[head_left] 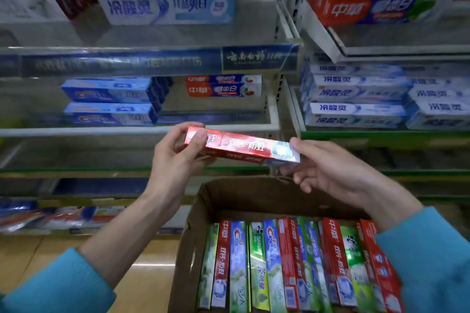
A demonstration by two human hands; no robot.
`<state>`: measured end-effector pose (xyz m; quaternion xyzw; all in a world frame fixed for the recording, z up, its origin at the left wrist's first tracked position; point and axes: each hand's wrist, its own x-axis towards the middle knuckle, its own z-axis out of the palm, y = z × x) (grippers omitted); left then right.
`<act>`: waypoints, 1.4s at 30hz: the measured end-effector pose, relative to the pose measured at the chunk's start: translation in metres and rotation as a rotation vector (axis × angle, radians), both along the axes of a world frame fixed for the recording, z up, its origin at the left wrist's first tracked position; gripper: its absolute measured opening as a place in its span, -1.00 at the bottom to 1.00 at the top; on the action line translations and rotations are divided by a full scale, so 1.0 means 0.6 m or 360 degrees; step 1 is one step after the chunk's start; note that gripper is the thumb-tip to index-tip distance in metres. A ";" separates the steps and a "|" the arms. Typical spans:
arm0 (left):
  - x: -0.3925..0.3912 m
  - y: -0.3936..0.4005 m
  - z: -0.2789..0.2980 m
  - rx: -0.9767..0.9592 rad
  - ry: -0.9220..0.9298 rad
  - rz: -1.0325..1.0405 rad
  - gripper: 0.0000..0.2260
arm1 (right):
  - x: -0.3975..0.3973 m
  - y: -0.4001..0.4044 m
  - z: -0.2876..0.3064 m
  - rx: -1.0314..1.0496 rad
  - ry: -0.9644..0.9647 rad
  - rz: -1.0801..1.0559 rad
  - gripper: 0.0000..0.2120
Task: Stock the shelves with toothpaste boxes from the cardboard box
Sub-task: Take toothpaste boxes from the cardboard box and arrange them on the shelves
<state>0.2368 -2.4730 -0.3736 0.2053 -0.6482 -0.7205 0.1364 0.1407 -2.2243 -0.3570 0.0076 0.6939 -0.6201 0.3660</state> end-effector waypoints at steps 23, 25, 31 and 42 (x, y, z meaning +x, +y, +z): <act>-0.102 -0.126 -0.015 -0.0035 0.0059 0.0109 -0.54 | -0.082 -0.127 -0.020 -0.0175 0.0556 -0.0324 -0.48; -0.107 -0.129 -0.016 -0.0051 0.0066 0.0134 -0.49 | -0.084 -0.132 -0.024 -0.0162 0.0575 -0.0294 -0.50; -0.114 -0.132 -0.022 -0.0126 0.0047 0.0118 -0.45 | -0.094 -0.142 -0.030 -0.0083 0.0628 -0.0332 -0.59; -0.117 -0.138 -0.045 -0.0332 -0.0032 0.0120 -0.64 | -0.103 -0.148 -0.054 0.0037 0.0751 -0.0360 -0.58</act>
